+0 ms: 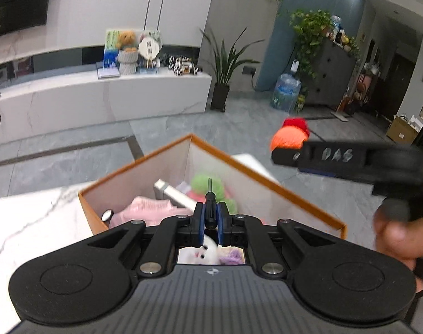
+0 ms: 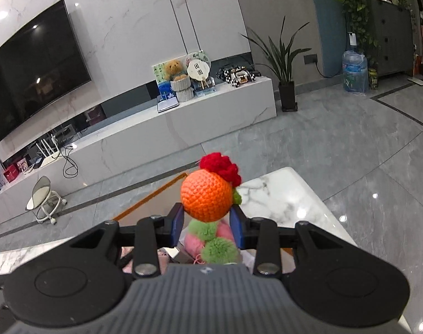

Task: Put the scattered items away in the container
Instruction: 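Release the screwdriver into the box with left tool while right tool drops the crochet ball in, then withdraw both open tools from the box back over the table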

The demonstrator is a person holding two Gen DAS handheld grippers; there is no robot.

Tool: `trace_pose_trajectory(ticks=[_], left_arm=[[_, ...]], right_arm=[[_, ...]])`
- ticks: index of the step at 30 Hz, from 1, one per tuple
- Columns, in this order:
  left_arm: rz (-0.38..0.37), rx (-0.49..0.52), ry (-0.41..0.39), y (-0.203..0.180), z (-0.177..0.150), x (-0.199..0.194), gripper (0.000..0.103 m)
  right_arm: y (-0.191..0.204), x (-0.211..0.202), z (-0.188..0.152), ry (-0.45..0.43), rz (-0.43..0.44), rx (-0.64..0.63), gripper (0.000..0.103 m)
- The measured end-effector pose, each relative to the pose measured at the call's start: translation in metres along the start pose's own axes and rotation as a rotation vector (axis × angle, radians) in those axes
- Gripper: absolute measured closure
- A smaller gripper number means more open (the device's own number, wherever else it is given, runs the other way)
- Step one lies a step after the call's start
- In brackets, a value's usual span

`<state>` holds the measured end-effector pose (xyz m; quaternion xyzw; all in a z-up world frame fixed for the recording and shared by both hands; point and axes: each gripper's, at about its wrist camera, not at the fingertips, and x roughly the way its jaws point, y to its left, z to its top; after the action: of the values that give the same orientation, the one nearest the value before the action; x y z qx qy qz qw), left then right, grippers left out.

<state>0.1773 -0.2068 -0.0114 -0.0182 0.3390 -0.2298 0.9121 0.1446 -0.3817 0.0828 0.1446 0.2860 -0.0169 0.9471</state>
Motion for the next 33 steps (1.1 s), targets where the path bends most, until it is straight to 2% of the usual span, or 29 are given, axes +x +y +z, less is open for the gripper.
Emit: trace_pose_trajectory(ticks=[2, 5, 6, 24, 30, 33], left_arm=[[0.003, -0.005, 0.003, 0.004, -0.001, 0.003, 0.092], [0.008, -0.013, 0.022, 0.008, -0.002, 0.007, 0.074], [0.010, -0.015, 0.017, 0.008, -0.004, 0.002, 0.071], [-0.024, -0.031, 0.018, 0.007, 0.001, -0.007, 0.070], [-0.065, -0.086, 0.009, 0.016, 0.005, -0.019, 0.070], [-0.066, -0.110, -0.022, 0.025, 0.009, -0.034, 0.070]], right_arm=[[0.002, 0.001, -0.002, 0.007, 0.010, -0.004, 0.062], [0.004, 0.001, -0.004, 0.015, 0.025, -0.009, 0.056], [0.005, 0.000, -0.004, 0.014, 0.025, -0.010, 0.056], [0.007, -0.007, -0.002, 0.004, 0.030, -0.010, 0.056], [0.012, -0.012, 0.001, -0.007, 0.030, -0.016, 0.056], [0.017, -0.018, 0.003, -0.020, 0.035, -0.020, 0.056]])
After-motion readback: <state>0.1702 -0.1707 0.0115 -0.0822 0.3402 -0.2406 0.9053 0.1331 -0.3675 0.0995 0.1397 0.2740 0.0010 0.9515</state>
